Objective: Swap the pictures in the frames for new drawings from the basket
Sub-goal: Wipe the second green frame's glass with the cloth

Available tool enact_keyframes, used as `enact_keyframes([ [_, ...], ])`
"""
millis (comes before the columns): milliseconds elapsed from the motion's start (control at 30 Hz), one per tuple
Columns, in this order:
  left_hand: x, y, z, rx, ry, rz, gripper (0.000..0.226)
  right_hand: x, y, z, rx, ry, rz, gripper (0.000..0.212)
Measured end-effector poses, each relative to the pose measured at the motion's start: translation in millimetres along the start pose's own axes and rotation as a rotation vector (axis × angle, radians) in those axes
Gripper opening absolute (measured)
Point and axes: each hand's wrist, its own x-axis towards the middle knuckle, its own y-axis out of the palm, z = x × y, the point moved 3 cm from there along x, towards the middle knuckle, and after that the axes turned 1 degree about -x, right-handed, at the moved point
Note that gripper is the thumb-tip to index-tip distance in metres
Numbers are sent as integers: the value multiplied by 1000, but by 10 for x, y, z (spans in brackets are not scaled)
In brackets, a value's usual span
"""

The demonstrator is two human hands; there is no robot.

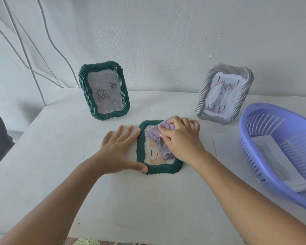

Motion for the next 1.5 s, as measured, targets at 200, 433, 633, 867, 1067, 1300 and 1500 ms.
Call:
enact_keyframes([
  [200, 3, 9, 8, -11, -3, -7, 132, -57, 47, 85, 93, -72, 7, 31],
  [433, 6, -4, -5, -17, -9, 0, 134, 18, 4, -60, 30, 34, -38, 30],
  [633, -4, 2, -2, -36, -8, -12, 132, -31, 37, 153, 93, -100, 10, 31],
  [867, 1, 0, 0, -20, -9, -17, 134, 107, 21, 36, 48, 42, -6, 31],
  [1067, 1, 3, 0, -17, -8, -17, 130, -2, -6, 50, 70, -114, 85, 37],
  [1300, 4, -1, 2, -15, -13, -13, 135, 155, -6, 84, 53, 3, 34, 30],
  [1500, 3, 3, 3, -13, -14, -15, 132, -39, -33, -19, 120, -148, 96, 37],
])
